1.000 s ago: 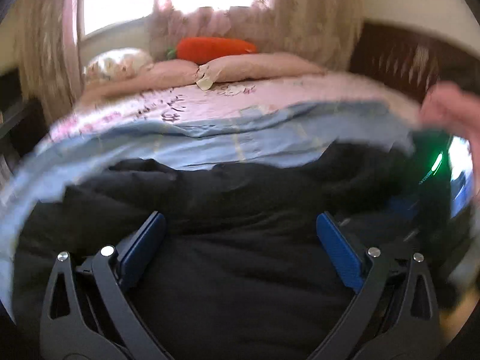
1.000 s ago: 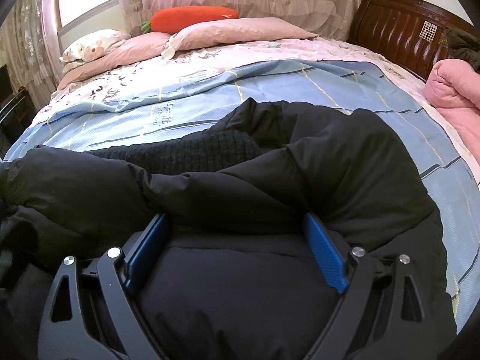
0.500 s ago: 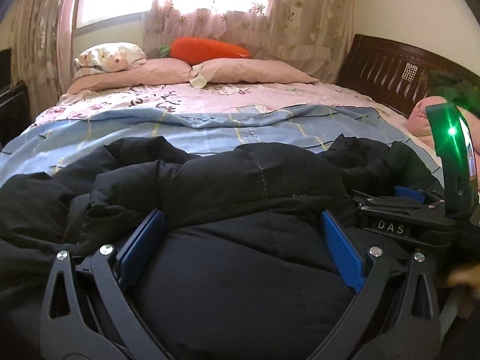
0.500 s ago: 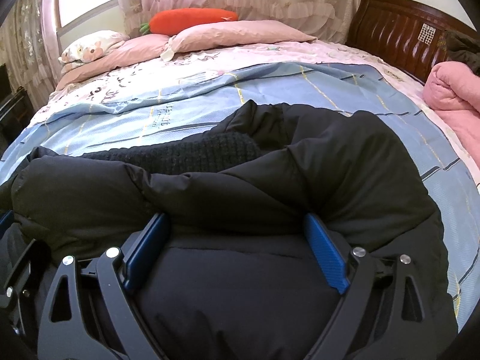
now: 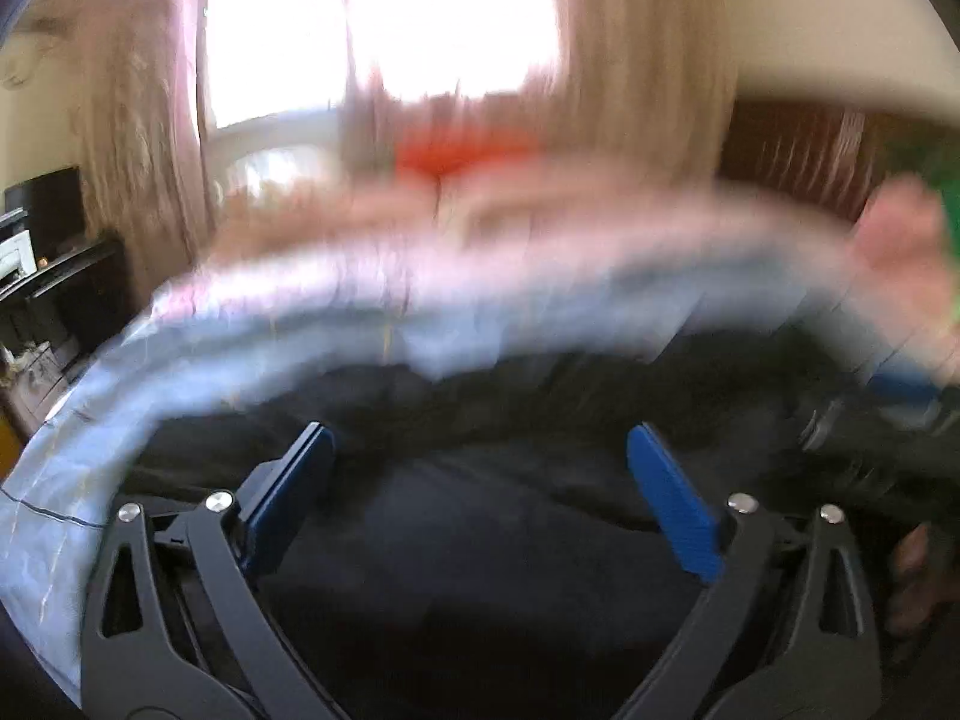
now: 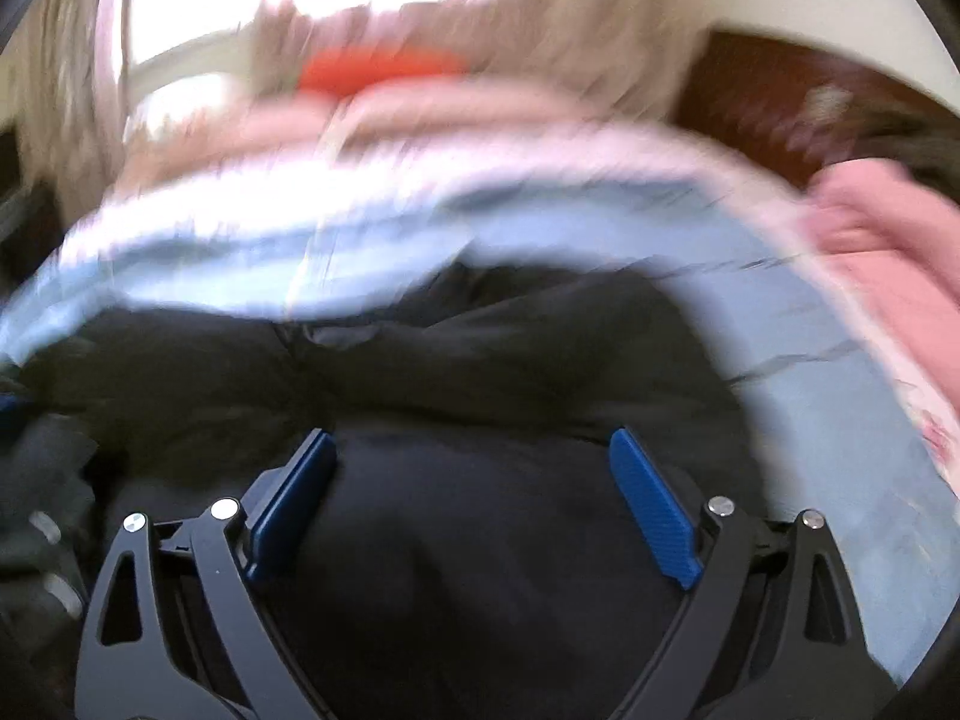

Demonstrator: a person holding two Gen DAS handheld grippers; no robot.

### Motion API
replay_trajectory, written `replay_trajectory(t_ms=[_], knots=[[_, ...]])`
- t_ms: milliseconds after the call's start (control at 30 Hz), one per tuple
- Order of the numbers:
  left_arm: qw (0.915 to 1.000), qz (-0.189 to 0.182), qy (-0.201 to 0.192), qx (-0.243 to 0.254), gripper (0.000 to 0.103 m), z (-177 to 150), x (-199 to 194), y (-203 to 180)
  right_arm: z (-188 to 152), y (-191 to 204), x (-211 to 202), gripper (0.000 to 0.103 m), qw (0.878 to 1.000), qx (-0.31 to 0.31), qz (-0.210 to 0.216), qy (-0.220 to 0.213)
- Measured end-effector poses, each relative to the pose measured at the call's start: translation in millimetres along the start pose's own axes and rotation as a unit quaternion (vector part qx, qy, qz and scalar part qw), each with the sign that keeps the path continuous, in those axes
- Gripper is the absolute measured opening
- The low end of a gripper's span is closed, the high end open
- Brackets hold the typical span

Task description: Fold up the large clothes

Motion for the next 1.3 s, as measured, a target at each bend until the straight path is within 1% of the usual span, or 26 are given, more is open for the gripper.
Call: replay_trajectory(t_ms=[33,67,100,133,167,200,233,267,300,333,400,467,567,667,700,767,800,833,967,1033,1067,1100,1133,1167,1233,1300], knots=[[0.9998,-0.011,-0.014,-0.001,0.101,5,-29,0,-6,-7,-36,0.102,0.999,-0.005,0.032,-0.03],[0.9998,0.004,-0.018,0.01,0.101,6,-57,2,-18,-14,-61,0.102,0.998,-0.02,0.05,-0.035],[0.9979,0.055,-0.019,0.029,0.101,1,-87,10,-28,-20,-73,0.102,0.998,-0.032,0.052,-0.031],[0.9952,0.089,-0.022,0.035,0.101,-6,-107,18,-45,-34,-87,0.102,0.998,-0.044,0.045,-0.029],[0.9942,0.102,-0.013,0.03,0.101,-19,-119,28,-60,-47,-90,0.102,0.998,-0.047,0.029,-0.019],[0.9946,0.101,0.002,0.025,0.101,-30,-121,34,-72,-58,-87,0.102,0.999,-0.047,0.014,-0.002],[0.9947,0.093,0.04,0.016,0.101,-51,-115,43,-91,-77,-77,0.102,0.999,-0.04,-0.011,0.03],[0.9917,0.093,0.088,0.009,0.101,-77,-103,53,-107,-94,-65,0.102,0.998,-0.023,-0.031,0.055],[0.9875,0.101,0.122,0.007,0.101,-98,-92,60,-122,-113,-53,0.102,0.995,0.005,-0.053,0.079],[0.9791,0.116,0.167,0.004,0.101,-133,-77,71,-140,-137,-40,0.102,0.992,0.063,-0.053,0.099],[0.9673,0.129,0.218,-0.012,0.101,-171,-60,85,-140,-150,-34,0.102,0.987,0.117,-0.025,0.109],[0.9704,0.13,0.202,-0.018,0.101,-154,-64,86,-137,-145,-33,0.102,0.987,0.098,-0.037,0.122],[0.969,0.133,0.208,0.0,0.101,-152,-75,83,-130,-129,-51,0.102,0.99,0.049,-0.064,0.117],[0.9756,0.142,0.167,-0.012,0.101,-138,-109,86,-132,-117,-80,0.102,0.995,0.039,-0.031,0.089],[0.9752,0.146,0.164,-0.026,0.101,-139,-120,92,-139,-117,-84,0.102,0.995,0.038,-0.031,0.091],[0.9661,0.168,0.191,-0.041,0.101,-159,-121,101,-164,-120,-76,0.102,0.992,0.022,-0.051,0.109],[0.9578,0.173,0.225,-0.047,0.101,-184,-113,109,-173,-120,-71,0.102,0.991,0.021,-0.05,0.121],[0.9581,0.162,0.23,-0.055,0.101,-191,-109,112,-170,-121,-71,0.102,0.99,0.026,-0.047,0.129],[0.9569,0.16,0.237,-0.051,0.101,-176,-118,112,-163,-120,-84,0.102,0.99,0.026,-0.052,0.131],[0.9671,0.162,0.193,-0.033,0.101,-164,-141,105,-168,-121,-96,0.102,0.991,0.037,-0.038,0.12],[0.97,0.168,0.175,-0.019,0.101,-165,-151,103,-176,-123,-95,0.102,0.991,0.036,-0.042,0.12],[0.9662,0.186,0.178,0.007,0.101,-178,-150,105,-186,-124,-89,0.102,0.991,0.035,-0.039,0.127],[0.9598,0.182,0.214,0.005,0.101,-194,-140,108,-188,-124,-84,0.102,0.989,0.039,-0.032,0.139],[0.9563,0.16,0.244,-0.023,0.101,-200,-131,116,-186,-123,-86,0.102,0.988,0.04,-0.033,0.145],[0.9591,0.169,0.223,-0.045,0.101,-185,-136,121,-176,-122,-92,0.102,0.987,0.039,-0.043,0.148],[0.9643,0.173,0.194,-0.048,0.101,-186,-145,124,-174,-120,-96,0.102,0.989,0.038,-0.041,0.134]])
Point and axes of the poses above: each gripper's, at about its wrist camera, not at the fingertips, and x roughly the way its jaws point, y to its left, z to its top, the point moved 7 cm from there along x, roughly the way its jaws point
